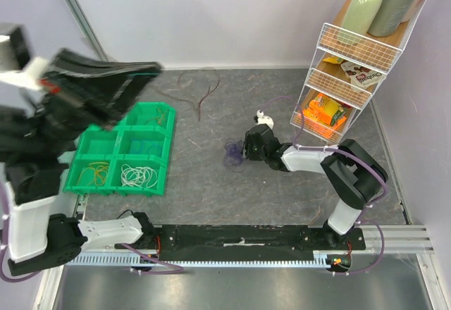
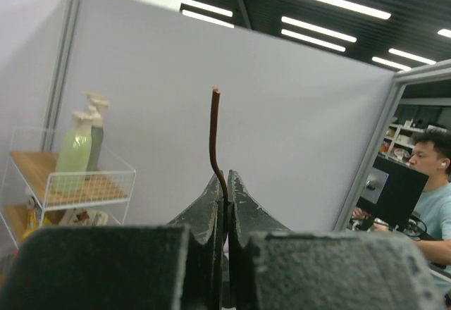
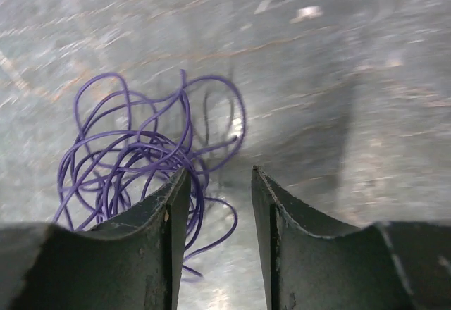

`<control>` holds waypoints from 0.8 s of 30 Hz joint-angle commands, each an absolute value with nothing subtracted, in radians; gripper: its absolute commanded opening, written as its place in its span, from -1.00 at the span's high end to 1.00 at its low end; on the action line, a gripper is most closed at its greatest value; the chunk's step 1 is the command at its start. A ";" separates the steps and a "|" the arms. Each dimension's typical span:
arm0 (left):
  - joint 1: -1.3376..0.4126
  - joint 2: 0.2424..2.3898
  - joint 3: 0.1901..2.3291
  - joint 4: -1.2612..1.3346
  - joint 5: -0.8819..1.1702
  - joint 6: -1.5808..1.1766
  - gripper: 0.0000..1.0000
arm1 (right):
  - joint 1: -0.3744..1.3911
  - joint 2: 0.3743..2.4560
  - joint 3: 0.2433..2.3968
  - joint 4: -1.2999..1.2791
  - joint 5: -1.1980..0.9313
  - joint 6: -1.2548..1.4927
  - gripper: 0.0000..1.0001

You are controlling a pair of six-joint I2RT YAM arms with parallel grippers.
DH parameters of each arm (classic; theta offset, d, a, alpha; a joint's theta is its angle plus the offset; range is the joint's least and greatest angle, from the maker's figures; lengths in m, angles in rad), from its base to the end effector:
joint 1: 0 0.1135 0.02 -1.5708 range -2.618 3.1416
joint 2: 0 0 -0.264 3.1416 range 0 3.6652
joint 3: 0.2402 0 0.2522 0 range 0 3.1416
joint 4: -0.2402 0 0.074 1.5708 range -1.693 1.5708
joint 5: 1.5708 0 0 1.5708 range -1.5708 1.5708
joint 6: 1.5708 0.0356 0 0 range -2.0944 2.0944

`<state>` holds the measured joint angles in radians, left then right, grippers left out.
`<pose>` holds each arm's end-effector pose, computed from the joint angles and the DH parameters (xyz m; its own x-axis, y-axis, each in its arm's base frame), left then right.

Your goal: Untangle the cables

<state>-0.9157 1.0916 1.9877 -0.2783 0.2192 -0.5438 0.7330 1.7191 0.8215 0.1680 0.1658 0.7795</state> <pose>0.0506 -0.0785 0.6395 -0.1543 -0.6280 -0.7627 0.9374 0.1509 -0.3140 0.2566 0.2231 0.1478 -0.7519 0.2559 -0.6075 -0.0561 0.8934 0.4457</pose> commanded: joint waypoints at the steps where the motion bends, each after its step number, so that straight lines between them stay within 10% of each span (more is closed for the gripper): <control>1: -0.916 1.055 2.059 -0.321 0.172 -0.468 0.96 | 0.660 1.677 0.822 0.106 0.268 0.798 0.08; 24: -0.914 1.017 1.254 -0.534 -0.313 -0.544 0.97 | 0.644 1.281 0.577 0.086 0.190 0.598 -0.26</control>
<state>-0.9161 1.0740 1.3186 -0.5072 -0.1844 -0.4961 0.6456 1.3045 0.6125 0.0124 0.2394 0.6056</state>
